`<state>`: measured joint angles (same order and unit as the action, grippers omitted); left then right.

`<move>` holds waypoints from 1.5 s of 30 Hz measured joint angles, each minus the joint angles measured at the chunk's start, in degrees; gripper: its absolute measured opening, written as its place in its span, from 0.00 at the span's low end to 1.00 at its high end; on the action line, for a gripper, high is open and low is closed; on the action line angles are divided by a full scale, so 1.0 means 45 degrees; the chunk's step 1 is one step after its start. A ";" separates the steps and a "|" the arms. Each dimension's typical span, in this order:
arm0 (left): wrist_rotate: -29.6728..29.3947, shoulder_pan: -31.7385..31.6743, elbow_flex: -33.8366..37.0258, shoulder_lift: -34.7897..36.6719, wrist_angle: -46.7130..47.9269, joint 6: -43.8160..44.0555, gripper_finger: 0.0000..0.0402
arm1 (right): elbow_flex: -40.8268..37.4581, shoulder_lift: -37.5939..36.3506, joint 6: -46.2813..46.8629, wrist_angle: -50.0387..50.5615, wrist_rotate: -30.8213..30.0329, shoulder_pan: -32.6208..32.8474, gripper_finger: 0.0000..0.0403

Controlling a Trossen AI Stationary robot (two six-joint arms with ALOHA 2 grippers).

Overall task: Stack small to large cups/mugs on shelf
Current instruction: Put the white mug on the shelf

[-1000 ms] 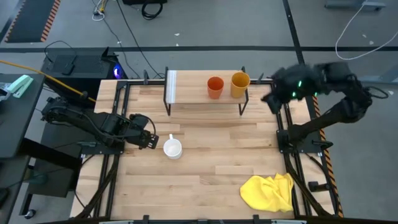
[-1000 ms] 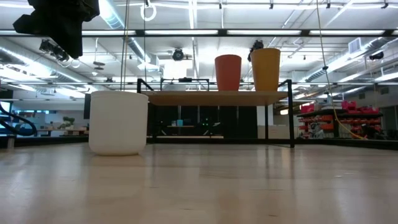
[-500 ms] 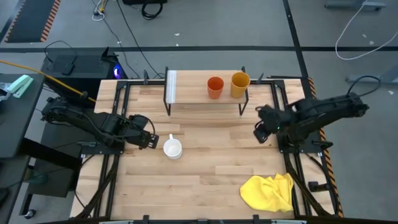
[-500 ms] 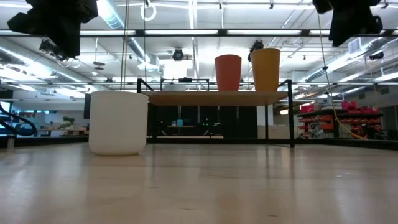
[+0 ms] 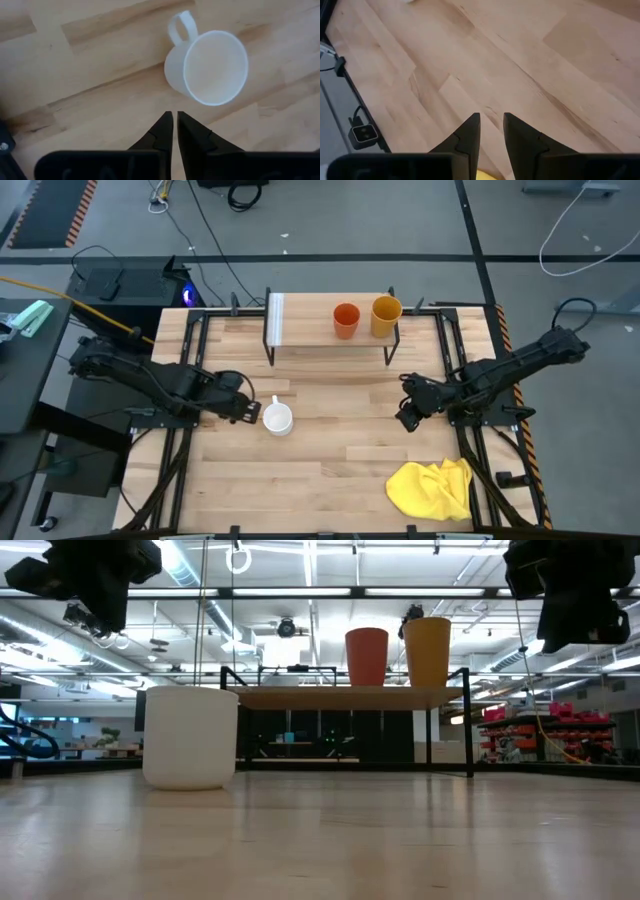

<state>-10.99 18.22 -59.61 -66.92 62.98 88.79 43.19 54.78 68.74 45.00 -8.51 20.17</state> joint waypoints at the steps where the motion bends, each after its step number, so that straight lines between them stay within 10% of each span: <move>1: 0.0158 -0.0007 0.0000 -0.0257 -0.0081 0.0054 0.07 | -0.0045 0.0000 0.0001 -0.0052 0.0001 0.0032 0.23; 45: 0.0948 -0.2444 0.0005 -0.2886 -0.2683 -0.4585 0.09 | -0.0124 0.0170 -0.0550 -0.1138 0.0003 0.0056 0.23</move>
<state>-6.72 7.22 -59.59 -79.91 50.91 68.15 42.63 55.55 66.26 39.88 -8.50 20.43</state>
